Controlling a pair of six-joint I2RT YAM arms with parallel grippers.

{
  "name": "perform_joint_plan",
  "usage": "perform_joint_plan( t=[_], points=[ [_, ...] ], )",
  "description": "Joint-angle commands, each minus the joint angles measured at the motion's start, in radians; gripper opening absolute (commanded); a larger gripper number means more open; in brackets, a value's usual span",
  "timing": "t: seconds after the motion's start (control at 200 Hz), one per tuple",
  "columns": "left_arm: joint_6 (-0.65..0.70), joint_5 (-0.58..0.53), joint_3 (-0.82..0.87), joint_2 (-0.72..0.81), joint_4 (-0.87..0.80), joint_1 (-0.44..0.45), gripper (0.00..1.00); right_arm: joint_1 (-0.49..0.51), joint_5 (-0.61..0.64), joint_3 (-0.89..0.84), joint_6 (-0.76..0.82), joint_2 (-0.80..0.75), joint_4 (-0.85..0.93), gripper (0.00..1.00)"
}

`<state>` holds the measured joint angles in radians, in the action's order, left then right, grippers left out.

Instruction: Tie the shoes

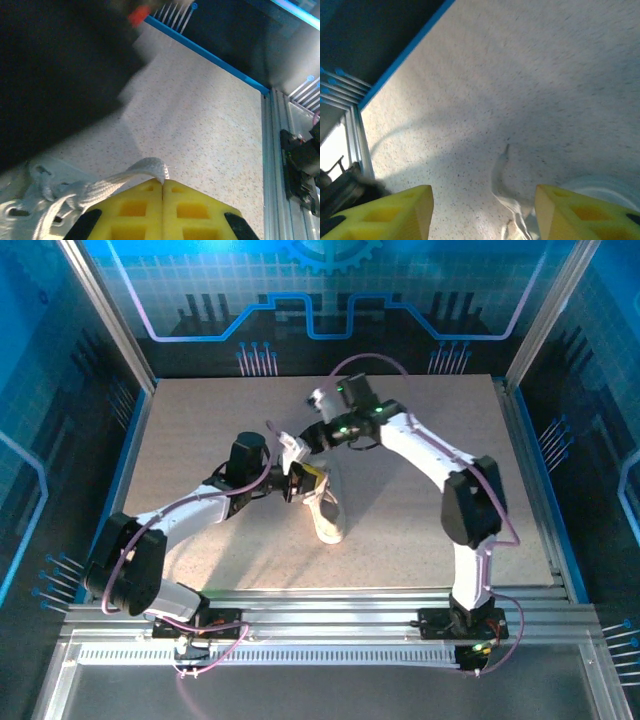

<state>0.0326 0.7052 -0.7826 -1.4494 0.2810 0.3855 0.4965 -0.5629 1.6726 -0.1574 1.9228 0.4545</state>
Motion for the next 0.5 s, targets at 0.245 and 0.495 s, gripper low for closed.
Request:
perform_joint_plan(
  t=[0.245, 0.495],
  points=[
    [-0.119, 0.083, -0.003, -0.04, 0.116, -0.051, 0.0, -0.083, -0.114, -0.516, 0.079, -0.335, -0.448, 0.6],
    [-0.177, 0.111, 0.001, -0.054, 0.175, -0.063, 0.0, -0.032, -0.099, -0.769, 0.17, -0.385, -0.81, 0.69]
  ],
)
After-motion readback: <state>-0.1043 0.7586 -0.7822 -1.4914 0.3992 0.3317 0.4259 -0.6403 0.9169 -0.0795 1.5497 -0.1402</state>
